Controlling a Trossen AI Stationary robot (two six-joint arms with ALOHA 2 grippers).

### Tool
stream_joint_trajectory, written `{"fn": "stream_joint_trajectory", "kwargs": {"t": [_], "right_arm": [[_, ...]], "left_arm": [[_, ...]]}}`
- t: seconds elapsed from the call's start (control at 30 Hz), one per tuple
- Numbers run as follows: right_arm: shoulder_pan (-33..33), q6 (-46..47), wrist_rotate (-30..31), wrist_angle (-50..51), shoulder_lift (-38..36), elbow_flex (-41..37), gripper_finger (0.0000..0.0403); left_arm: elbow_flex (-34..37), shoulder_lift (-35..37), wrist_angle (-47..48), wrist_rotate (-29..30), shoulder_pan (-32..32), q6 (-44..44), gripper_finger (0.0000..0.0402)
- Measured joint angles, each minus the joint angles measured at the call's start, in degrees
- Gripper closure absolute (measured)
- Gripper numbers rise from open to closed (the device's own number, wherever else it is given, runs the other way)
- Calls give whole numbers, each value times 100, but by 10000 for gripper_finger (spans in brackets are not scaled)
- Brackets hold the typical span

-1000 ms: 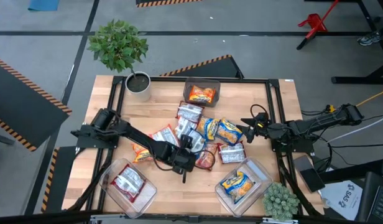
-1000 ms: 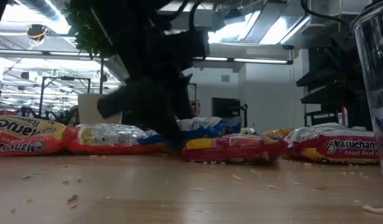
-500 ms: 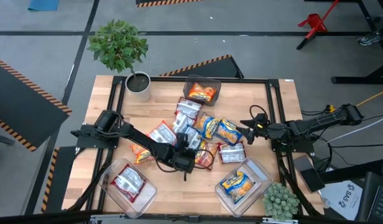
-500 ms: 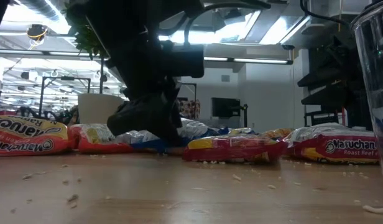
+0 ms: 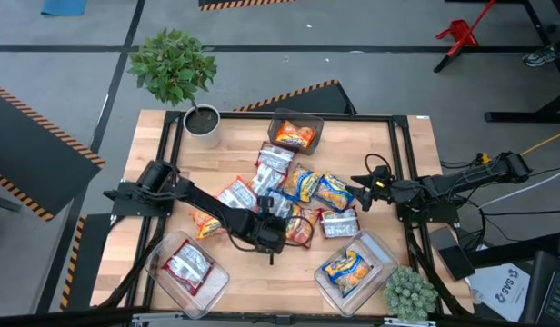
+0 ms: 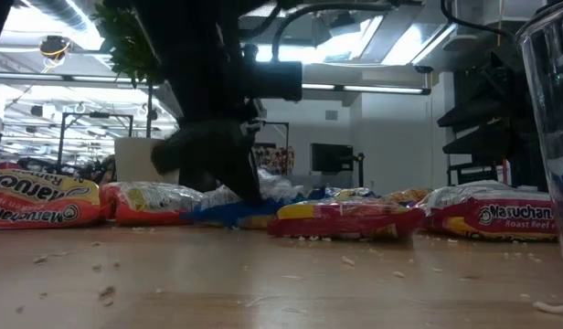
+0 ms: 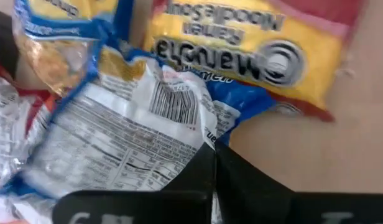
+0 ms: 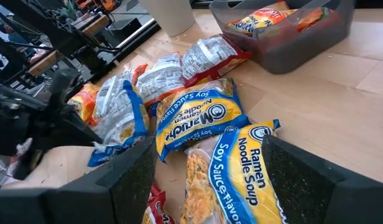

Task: Sort Maruchan noodles
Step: Put the blue noodle pack into the right transparent bin

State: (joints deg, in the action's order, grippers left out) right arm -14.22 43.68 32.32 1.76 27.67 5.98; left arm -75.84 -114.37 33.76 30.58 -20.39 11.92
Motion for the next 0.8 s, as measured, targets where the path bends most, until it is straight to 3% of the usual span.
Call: {"fn": "stream_joint_trajectory", "kwargs": {"t": [0.37,0.8], "right_arm": [[0,0,2,4,1,0,123],[0,0,13,13,0,0,123]], "left_arm": [[-1721,-11,1521,376,-148,-90,401],[-3120,4,1183,609,-173,-929,401]]}}
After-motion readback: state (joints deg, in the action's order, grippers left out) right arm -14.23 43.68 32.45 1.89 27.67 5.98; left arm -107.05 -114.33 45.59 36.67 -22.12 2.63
